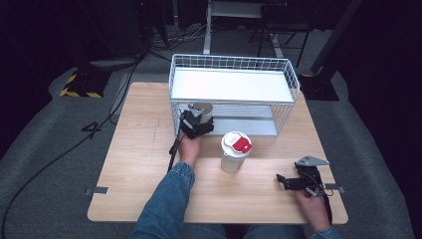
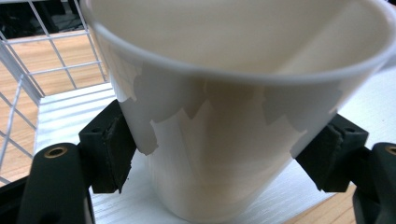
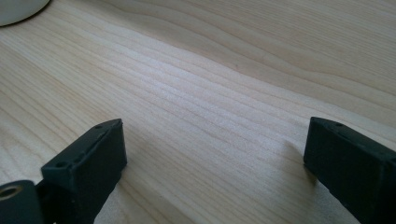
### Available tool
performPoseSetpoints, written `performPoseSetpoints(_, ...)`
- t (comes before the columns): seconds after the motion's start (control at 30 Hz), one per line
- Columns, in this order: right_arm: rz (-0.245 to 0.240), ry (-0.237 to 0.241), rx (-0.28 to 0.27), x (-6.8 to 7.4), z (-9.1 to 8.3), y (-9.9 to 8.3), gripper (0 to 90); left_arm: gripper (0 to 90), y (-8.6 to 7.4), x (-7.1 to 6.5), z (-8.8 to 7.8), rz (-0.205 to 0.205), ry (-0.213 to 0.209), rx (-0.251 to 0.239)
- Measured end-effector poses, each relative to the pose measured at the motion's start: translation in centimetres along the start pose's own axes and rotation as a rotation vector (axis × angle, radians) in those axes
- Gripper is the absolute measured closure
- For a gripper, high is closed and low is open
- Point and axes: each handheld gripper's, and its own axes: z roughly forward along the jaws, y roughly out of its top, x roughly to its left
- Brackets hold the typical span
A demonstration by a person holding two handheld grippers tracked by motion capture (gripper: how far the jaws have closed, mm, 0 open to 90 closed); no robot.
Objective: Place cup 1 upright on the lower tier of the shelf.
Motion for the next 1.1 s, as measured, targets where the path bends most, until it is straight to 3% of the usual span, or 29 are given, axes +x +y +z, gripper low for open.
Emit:
performPoseSetpoints(0.2,0.000,0.000,0.000,0.0,0.0,0.0,6.0,21.4,0.1,0.1,0.0,-0.001,-0.003,0.008)
performPoseSetpoints(0.3,0.000,0.000,0.000,0.0,0.0,0.0,6.0,14.9,0.1,0.1,-0.1,-0.011,-0.013,0.001)
performPoseSetpoints(0.43,0.000,0.000,0.000,0.0,0.0,0.0,6.0,14.1,0.3,0.1,-0.5,-0.027,0.004,-0.011)
performPoseSetpoints(0.7,0.000,0.000,0.000,0.0,0.0,0.0,6.0,14.1,0.8,-0.5,-2.4,0.057,0.013,-0.029)
performPoseSetpoints(1.1,0.000,0.001,0.000,0.0,0.0,0.0,6.0,14.1,0.4,-1.1,-6.6,0.086,-0.015,-0.045)
